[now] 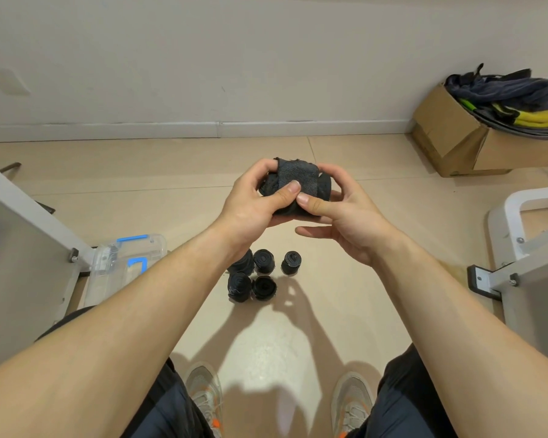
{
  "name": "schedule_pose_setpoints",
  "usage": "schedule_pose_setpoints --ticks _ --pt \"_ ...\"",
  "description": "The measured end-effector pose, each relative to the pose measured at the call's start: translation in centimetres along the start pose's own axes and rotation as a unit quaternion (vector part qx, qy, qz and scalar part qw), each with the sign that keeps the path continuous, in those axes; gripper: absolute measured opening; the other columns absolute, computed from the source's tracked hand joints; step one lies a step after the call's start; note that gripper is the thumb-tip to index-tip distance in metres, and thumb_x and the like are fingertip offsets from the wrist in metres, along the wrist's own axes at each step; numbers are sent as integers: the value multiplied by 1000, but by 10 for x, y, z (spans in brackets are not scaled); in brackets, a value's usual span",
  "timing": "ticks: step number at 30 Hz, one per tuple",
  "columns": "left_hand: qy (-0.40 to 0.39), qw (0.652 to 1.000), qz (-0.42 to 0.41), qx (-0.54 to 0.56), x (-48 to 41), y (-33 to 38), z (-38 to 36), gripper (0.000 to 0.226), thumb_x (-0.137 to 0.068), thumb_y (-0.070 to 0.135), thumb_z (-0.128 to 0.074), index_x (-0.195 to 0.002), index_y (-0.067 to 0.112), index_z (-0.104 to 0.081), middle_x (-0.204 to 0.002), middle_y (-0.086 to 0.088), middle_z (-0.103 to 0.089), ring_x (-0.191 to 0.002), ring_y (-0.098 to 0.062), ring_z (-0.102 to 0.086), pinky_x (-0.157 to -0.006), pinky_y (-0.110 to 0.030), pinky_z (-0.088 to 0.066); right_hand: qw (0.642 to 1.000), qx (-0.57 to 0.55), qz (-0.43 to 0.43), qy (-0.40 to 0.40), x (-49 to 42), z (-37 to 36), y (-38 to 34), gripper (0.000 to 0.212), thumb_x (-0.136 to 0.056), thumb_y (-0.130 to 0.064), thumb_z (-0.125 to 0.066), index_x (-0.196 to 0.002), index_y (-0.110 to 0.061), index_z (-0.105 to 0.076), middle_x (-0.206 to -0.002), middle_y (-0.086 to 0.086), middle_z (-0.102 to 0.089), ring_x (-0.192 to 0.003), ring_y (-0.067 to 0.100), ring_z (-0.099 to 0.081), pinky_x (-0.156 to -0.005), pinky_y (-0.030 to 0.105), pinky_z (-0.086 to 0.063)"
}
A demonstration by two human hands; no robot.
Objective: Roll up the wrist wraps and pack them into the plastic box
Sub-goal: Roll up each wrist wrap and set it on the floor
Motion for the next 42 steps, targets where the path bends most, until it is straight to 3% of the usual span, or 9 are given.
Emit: schedule_pose_setpoints --ticks 4,7,9,12,17,22,29,38,42 --pt "-6 1000 -7 -28 -3 2 0 17 -94 7 -67 -109 15 -64 -95 3 -73 -89 -10 -69 -82 -27 -57 1000 4 29 -9 0 1 0 46 -90 8 -68 -123 -23 -59 -118 10 -63 -100 33 -72 -79 42 -62" --pt "5 999 1 -44 -7 9 1 6 -95 22 -62 -94 17 -65 -80 8 -67 -77 -6 -61 -70 -18 -47 998 36 58 -14 -1 3 1 50 -87 16 -67 -113 -27 -62 -118 9 -59 -101 32 -70 -85 44 -61" --pt "25 998 2 -53 -8 8 3 19 -101 29 -60 -90 14 -66 -78 3 -65 -74 -11 -59 -66 -23 -46 996 56 70 -16 0 2 1 53 -84 20 -66 -111 -25 -62 -116 8 -58 -99 32 -69 -88 48 -61" --pt "35 997 -29 -62 -8 6 3 8 -97 17 -66 -99 11 -71 -83 0 -72 -71 -11 -65 -57 -24 -49 994 80 75 -19 0 -2 3 56 -80 26 -63 -108 -22 -62 -113 8 -58 -93 31 -68 -91 59 -58" --pt "46 993 -71 -76 -9 9 9 16 -98 7 -65 -109 17 -70 -102 -4 -75 -90 -16 -72 -78 -32 -59 993 96 69 -29 -2 -6 3 56 -79 26 -63 -113 -18 -61 -114 10 -61 -87 30 -69 -89 61 -58" --pt "76 981 -94 -149 -11 15 17 10 -95 14 -71 -96 24 -72 -99 -2 -77 -80 -17 -74 -66 -30 -57 992 97 68 -46 -1 -7 2 58 -70 9 -75 -113 -27 -60 -120 12 -59 -82 27 -72 -87 55 -61" --pt "113 978 -84 -152 -16 11 17 5 -88 23 -75 -92 20 -77 -88 0 -79 -84 -19 -76 -78 -38 -61 990 108 85 -34 0 -5 1 59 -68 16 -74 -112 -20 -59 -118 13 -60 -78 26 -71 -85 58 -60" --pt "143 985 -4 -99 -13 -3 10 6 -92 16 -74 -88 19 -76 -85 0 -78 -80 -16 -74 -75 -35 -60 981 164 101 -20 3 -4 -2 60 -74 27 -67 -115 -14 -57 -120 15 -62 -72 15 -70 -75 33 -60" --pt "137 987 80 -24 -10 -4 7 6 -91 17 -74 -95 12 -74 -88 -6 -75 -80 -23 -69 -78 -39 -56 978 180 108 -17 4 -6 -2 62 -72 25 -68 -112 -20 -58 -124 18 -61 -75 17 -67 -73 38 -56"
Point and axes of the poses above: each hand's wrist, its own x-axis away from the middle knuckle, its own z-axis out of the back of the hand, y = z × x, the point moved 1 cm from there along -x, towards the middle knuckle
